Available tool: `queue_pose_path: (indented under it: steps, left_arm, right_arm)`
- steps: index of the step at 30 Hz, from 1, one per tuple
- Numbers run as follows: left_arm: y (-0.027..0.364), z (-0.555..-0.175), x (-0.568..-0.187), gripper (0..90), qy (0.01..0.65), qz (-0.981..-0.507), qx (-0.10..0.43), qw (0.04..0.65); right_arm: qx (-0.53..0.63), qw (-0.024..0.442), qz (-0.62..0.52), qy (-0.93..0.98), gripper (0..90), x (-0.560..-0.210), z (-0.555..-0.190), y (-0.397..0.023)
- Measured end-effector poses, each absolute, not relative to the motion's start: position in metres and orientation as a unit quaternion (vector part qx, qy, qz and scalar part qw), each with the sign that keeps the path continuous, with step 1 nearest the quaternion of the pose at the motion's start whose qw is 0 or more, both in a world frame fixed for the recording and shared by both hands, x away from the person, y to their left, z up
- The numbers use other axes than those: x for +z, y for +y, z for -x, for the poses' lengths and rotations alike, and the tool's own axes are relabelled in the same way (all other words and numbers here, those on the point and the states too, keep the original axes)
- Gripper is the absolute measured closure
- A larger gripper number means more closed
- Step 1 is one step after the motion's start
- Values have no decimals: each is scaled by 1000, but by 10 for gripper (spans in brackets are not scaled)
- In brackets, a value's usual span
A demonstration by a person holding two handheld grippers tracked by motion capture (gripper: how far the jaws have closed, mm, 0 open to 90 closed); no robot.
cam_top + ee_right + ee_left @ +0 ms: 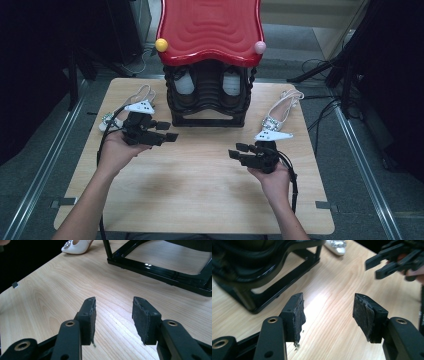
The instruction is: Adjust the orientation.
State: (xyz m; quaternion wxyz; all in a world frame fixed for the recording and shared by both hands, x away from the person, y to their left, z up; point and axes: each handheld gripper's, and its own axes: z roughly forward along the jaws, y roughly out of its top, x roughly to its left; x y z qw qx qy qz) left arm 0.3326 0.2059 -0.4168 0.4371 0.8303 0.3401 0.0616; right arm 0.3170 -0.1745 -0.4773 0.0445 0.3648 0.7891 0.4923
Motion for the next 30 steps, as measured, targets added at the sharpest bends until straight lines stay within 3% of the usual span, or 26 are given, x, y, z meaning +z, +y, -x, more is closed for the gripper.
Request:
queue_pose_path:
  steps: [6, 10, 20, 30]
  left_arm:
    - [223, -338, -430, 461, 366, -822, 58, 434]
    - [234, -341, -439, 539, 389, -812, 52, 431]
    - [261, -353, -461, 890, 414, -805, 70, 420]
    - [294, -374, -473, 898, 464, -783, 77, 407]
  right_arm:
    - [497, 40, -371, 783, 552, -479, -318, -177]
    - [492, 39, -378, 783, 551, -481, -320, -179]
    - [496, 36, -386, 777, 552, -483, -317, -183]
    - [476, 53, -404, 779, 551, -489, -312, -194]
